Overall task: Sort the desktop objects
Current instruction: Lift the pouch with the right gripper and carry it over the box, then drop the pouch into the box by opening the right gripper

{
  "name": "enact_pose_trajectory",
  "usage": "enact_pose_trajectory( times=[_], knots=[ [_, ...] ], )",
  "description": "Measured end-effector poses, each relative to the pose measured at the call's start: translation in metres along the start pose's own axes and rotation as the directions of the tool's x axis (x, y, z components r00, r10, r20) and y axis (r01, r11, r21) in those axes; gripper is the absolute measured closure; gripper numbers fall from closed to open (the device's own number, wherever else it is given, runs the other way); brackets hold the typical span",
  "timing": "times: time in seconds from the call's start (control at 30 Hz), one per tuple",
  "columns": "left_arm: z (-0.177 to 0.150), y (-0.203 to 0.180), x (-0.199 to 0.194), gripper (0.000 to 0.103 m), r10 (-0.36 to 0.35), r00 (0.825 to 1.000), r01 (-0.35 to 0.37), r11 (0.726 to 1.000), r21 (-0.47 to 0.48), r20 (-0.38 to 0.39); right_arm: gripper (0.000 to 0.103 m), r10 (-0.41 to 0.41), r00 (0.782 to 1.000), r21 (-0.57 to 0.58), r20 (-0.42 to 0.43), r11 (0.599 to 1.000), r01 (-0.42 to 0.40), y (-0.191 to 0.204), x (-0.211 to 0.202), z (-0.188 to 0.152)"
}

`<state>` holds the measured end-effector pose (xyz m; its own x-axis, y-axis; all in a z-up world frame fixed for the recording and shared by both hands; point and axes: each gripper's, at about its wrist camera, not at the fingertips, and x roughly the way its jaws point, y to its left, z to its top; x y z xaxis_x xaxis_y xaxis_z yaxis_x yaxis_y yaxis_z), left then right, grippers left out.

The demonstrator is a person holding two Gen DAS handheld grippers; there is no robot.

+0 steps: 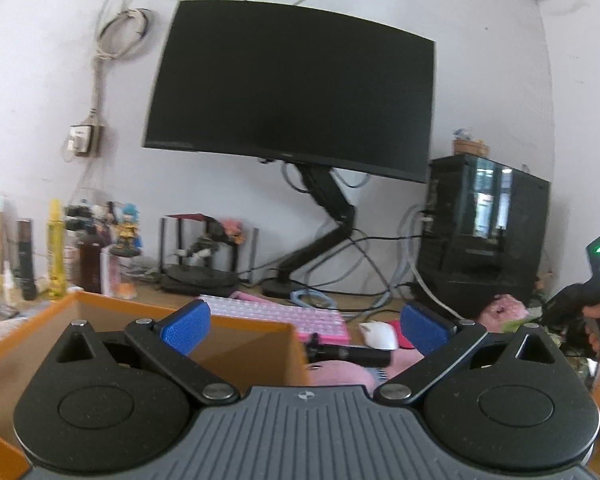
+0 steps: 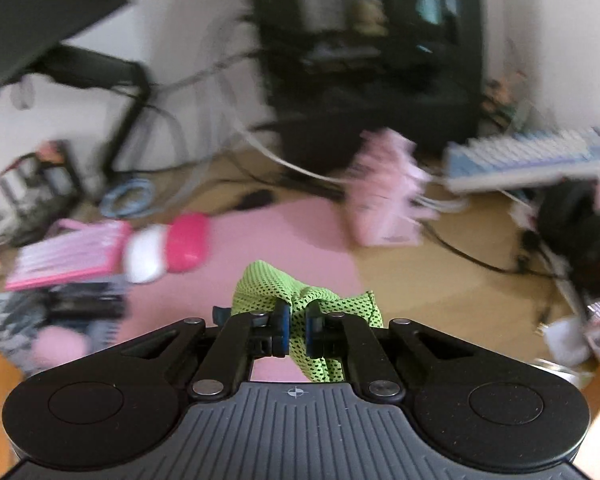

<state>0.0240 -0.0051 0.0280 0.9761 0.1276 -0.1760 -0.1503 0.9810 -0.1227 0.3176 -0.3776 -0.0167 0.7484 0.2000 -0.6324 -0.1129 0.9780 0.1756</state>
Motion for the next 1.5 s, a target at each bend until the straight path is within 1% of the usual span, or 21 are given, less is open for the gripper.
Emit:
enact_pose_trajectory(
  times=[0.1, 0.17, 0.23, 0.33, 0.4, 0.53, 0.6, 0.7, 0.8, 0.87, 0.93, 1.07, 1.1, 1.13, 1.2, 1.23, 1.27, 1.3, 1.4, 1.43, 1.5],
  knots=[
    [0.004, 0.016, -0.005, 0.000, 0.052, 0.999, -0.052, 0.999, -0.001, 0.010, 0.096, 0.078, 0.997, -0.057, 0.027, 0.995, -0.076, 0.043, -0.013, 0.004],
    [0.006, 0.026, -0.010, 0.000, 0.087, 0.996, -0.087, 0.996, -0.008, 0.018, 0.096, 0.132, 0.990, -0.098, 0.048, 0.987, -0.126, 0.074, -0.023, 0.008],
    [0.008, 0.038, -0.015, 0.000, 0.124, 0.992, -0.124, 0.992, -0.016, 0.026, 0.096, 0.196, 0.979, -0.155, 0.056, 0.970, -0.186, 0.109, -0.036, 0.013],
    [0.010, 0.058, -0.023, 0.000, 0.193, 0.981, -0.192, 0.981, -0.024, 0.036, 0.096, 0.293, 0.954, -0.243, 0.060, 0.931, -0.271, 0.163, -0.061, 0.019],
    [0.011, 0.070, -0.029, 0.000, 0.236, 0.971, -0.234, 0.972, -0.030, 0.040, 0.096, 0.359, 0.932, -0.299, 0.047, 0.895, -0.330, 0.198, -0.075, 0.020],
    [0.011, 0.096, -0.040, 0.000, 0.320, 0.946, -0.318, 0.947, -0.048, 0.041, 0.096, 0.492, 0.871, -0.373, -0.014, 0.805, -0.461, 0.268, -0.093, 0.018],
    [0.011, 0.108, -0.045, 0.000, 0.360, 0.932, -0.357, 0.932, -0.057, 0.041, 0.096, 0.524, 0.851, -0.416, -0.043, 0.765, -0.492, 0.301, -0.097, 0.011],
    [0.012, 0.123, -0.052, 0.000, 0.406, 0.913, -0.402, 0.913, -0.072, 0.039, 0.096, 0.568, 0.814, -0.475, -0.122, 0.686, -0.551, 0.353, -0.102, -0.006],
    [0.011, 0.134, -0.058, 0.000, 0.439, 0.898, -0.435, 0.897, -0.085, 0.042, 0.096, 0.580, 0.787, -0.515, -0.212, 0.617, -0.594, 0.397, -0.095, -0.028],
    [0.011, 0.142, -0.062, 0.000, 0.465, 0.884, -0.459, 0.882, -0.103, 0.048, 0.096, 0.570, 0.774, -0.541, -0.276, 0.573, -0.615, 0.427, -0.094, -0.047],
    [0.009, 0.147, -0.065, 0.000, 0.482, 0.874, -0.475, 0.873, -0.112, 0.054, 0.096, 0.550, 0.765, -0.572, -0.336, 0.526, -0.630, 0.451, -0.088, -0.070],
    [0.007, 0.161, -0.066, 0.000, 0.505, 0.862, -0.498, 0.859, -0.120, 0.041, 0.096, 0.490, 0.752, -0.608, -0.441, 0.454, -0.652, 0.497, -0.073, -0.112],
    [0.006, 0.163, -0.067, 0.000, 0.509, 0.860, -0.502, 0.857, -0.122, 0.039, 0.096, 0.475, 0.744, -0.606, -0.469, 0.439, -0.663, 0.505, -0.070, -0.120],
    [0.006, 0.167, -0.068, 0.000, 0.519, 0.854, -0.510, 0.850, -0.127, 0.041, 0.096, 0.467, 0.733, -0.600, -0.494, 0.427, -0.676, 0.509, -0.070, -0.129],
    [0.005, 0.172, -0.073, 0.000, 0.537, 0.842, -0.526, 0.839, -0.138, 0.051, 0.096, 0.434, 0.738, -0.618, -0.516, 0.409, -0.672, 0.519, -0.064, -0.142],
    [0.005, 0.176, -0.074, 0.000, 0.547, 0.835, -0.535, 0.831, -0.149, 0.053, 0.096, 0.418, 0.741, -0.620, -0.526, 0.408, -0.670, 0.525, -0.058, -0.147],
    [0.004, 0.179, -0.075, 0.000, 0.558, 0.828, -0.544, 0.824, -0.160, 0.056, 0.096, 0.398, 0.747, -0.634, -0.532, 0.398, -0.663, 0.531, -0.054, -0.154],
    [0.004, 0.183, -0.075, 0.000, 0.562, 0.825, -0.548, 0.819, -0.169, 0.051, 0.096, 0.378, 0.755, -0.643, -0.536, 0.397, -0.655, 0.534, -0.052, -0.159],
    [0.003, 0.189, -0.075, 0.000, 0.561, 0.827, -0.546, 0.818, -0.180, 0.038, 0.096, 0.311, 0.771, -0.670, -0.556, 0.382, -0.637, 0.542, -0.042, -0.176],
    [0.003, 0.189, -0.075, 0.000, 0.558, 0.829, -0.544, 0.820, -0.177, 0.040, 0.096, 0.288, 0.774, -0.674, -0.564, 0.382, -0.632, 0.543, -0.039, -0.181],
    [0.002, 0.190, -0.076, 0.000, 0.555, 0.830, -0.541, 0.823, -0.172, 0.043, 0.095, 0.278, 0.781, -0.675, -0.560, 0.394, -0.624, 0.542, -0.037, -0.185]
  ],
)
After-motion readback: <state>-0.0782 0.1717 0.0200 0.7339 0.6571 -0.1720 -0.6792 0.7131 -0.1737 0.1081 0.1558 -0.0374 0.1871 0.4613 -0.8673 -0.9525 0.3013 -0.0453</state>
